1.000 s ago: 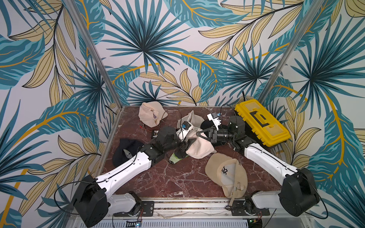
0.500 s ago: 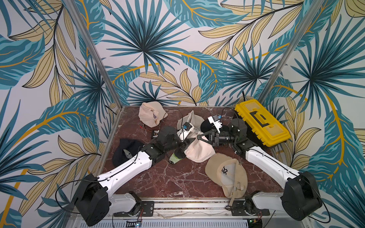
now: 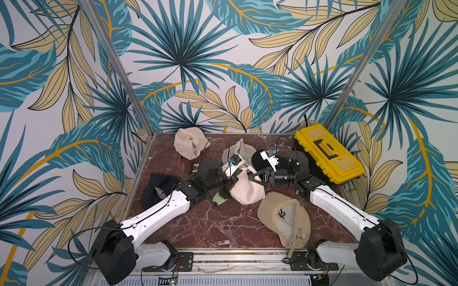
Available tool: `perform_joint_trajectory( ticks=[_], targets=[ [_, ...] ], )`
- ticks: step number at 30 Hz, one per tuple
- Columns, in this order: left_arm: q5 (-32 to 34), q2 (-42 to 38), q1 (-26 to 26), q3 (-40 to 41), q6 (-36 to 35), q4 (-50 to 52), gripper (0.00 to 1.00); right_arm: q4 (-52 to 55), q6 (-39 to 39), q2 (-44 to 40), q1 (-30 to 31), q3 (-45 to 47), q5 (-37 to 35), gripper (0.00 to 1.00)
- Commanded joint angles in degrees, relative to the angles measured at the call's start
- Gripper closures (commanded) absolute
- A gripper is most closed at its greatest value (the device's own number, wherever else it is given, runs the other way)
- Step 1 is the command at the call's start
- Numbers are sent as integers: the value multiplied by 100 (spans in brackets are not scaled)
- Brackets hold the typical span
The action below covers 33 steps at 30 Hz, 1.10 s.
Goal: Open the adjustable buckle of the baseball cap
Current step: Pull the adjustable strap on the baseball cap.
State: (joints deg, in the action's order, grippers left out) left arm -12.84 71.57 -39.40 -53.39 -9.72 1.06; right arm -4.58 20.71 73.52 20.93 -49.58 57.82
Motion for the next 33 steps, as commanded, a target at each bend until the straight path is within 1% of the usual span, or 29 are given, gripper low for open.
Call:
perform_joint_trajectory(
  ticks=[1,3,4,5,7,9,12,15,17,18,19,20,21,24,28,32,33],
  targets=[
    [-96,-283,-21,29,-337,-150,100,773,-615,-231,-1,150,-310,69],
    [-281,-308,-23,97,-497,-144,100,705,-534,-334,-4,127,-502,62],
    [-367,-310,-24,116,-551,-141,100,724,-500,-375,-8,84,-646,57],
    [-442,-310,-23,138,-581,-142,100,694,-487,-386,-5,49,-667,54],
    [-542,-293,-22,153,-610,-141,100,607,-411,-365,-5,-45,-464,50],
    [-559,-284,-20,169,-627,-142,100,468,-333,-347,-1,-110,-236,48],
    [-586,-306,-20,166,-637,-141,100,507,-381,-325,-1,-214,-273,48],
    [-614,-332,-19,157,-637,-141,100,635,-470,-218,-5,-338,-239,58],
    [-638,-350,-21,145,-630,-142,100,526,-427,-121,-1,-342,-180,71],
    [-643,-354,-20,135,-613,-142,100,480,-397,-87,-5,-342,-151,79],
    [-640,-347,-24,120,-574,-141,100,436,-370,-59,-3,-335,-132,90],
    [-606,-338,-24,103,-506,-149,100,387,-365,-48,-2,-320,-121,97],
    [-524,-322,-19,73,-400,-148,100,328,-360,-48,-1,-286,-98,100],
    [-381,-252,-15,-54,61,-150,100,180,-335,-45,-1,-172,-66,100],
    [-613,-75,-24,-295,609,-146,100,-246,-256,-103,-1,49,-21,100],
    [-995,55,-23,-387,625,-146,100,-1074,-187,-389,-6,427,-44,100],
    [-1093,95,-19,-393,593,-141,98,-1245,-208,-467,-1,493,-60,100]
  ],
)
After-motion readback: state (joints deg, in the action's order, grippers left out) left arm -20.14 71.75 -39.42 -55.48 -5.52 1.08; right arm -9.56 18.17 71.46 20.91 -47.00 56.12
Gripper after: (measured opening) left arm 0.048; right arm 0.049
